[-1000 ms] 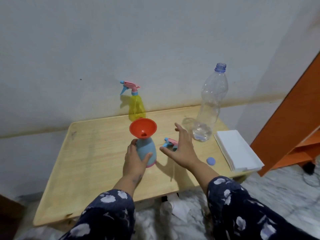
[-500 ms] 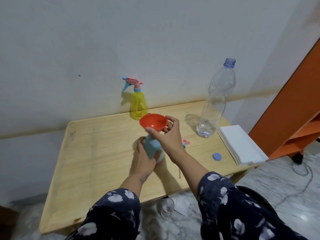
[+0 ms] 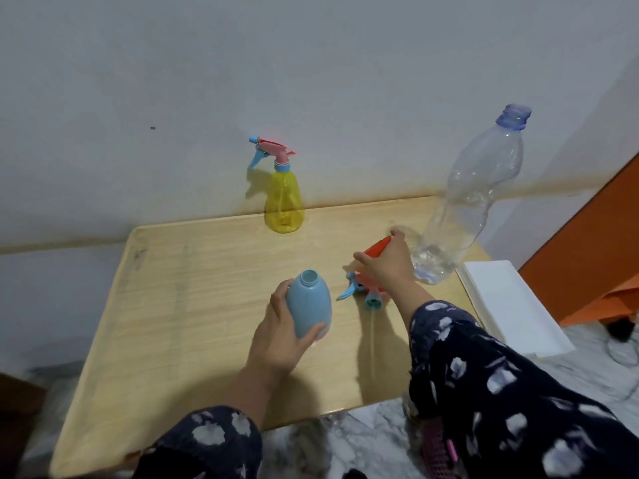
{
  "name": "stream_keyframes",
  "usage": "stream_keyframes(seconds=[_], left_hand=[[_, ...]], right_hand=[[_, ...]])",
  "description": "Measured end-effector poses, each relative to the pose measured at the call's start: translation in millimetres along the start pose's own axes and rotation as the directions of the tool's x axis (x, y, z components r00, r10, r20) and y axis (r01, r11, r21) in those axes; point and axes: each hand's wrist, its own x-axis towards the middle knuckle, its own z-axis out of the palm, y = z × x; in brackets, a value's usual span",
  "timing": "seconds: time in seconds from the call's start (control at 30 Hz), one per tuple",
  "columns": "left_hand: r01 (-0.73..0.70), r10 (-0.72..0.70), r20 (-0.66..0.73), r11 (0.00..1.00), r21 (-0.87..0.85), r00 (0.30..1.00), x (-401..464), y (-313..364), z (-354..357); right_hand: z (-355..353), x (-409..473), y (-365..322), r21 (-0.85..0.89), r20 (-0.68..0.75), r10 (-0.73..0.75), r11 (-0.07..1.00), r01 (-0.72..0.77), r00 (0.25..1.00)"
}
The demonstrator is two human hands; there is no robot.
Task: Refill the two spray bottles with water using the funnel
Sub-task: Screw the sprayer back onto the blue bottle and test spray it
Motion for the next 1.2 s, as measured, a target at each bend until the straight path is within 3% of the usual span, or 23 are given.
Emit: stream_keyframes(seconds=[0.13,0.3,0.43,0.6,0.9,1.03,1.2], left_hand=[[-0.044,0.044,-0.032,0.999,0.007,0.998,-0.4,-3.8,2.8],[-0.062,0.063,-0.053,0.998,0.029,0.997,0.4,-5.6,3.6],[-0.008,0.009,-0.034,1.0,0.03,0.999,-3.1,-1.4,3.3],[0.03,-0.03,-0.033,1.0,-0.005,0.999,-5.5,3.4,1.6],[0.035,-0.038,-0.043,0.997,-0.072,0.998,-6.3,3.1,2.9],[0.038,-0.041,-0.041,0.996,-0.076,0.998,-9.1,6.0,0.1],[0.016,-0.02,-0.03,0.992,-0.128,0.999,-7.2,15.6,-8.8]], right_hand=[[13.1,10.3,9.8,-0.078,-0.053,0.02,0.997,-0.024,0.998],[12.6,6.7,13.5,-0.042,-0.027,-0.019,0.999,0.018,0.999],[2.3,-13.6,21.5,-0.267,-0.172,-0.123,0.961,0.074,0.977],[5.4,-29.9,39.2,-0.233,0.072,0.138,0.965,-0.118,0.988],[8.9,-29.2,32.9,-0.263,0.173,0.176,0.956,-0.127,0.969],[-2.2,-37.4,27.3,-0.16,0.164,0.168,0.977,-0.142,0.972],[-31.1,-42.6,-3.9,0.027,0.025,0.071,0.997,-0.072,0.997]])
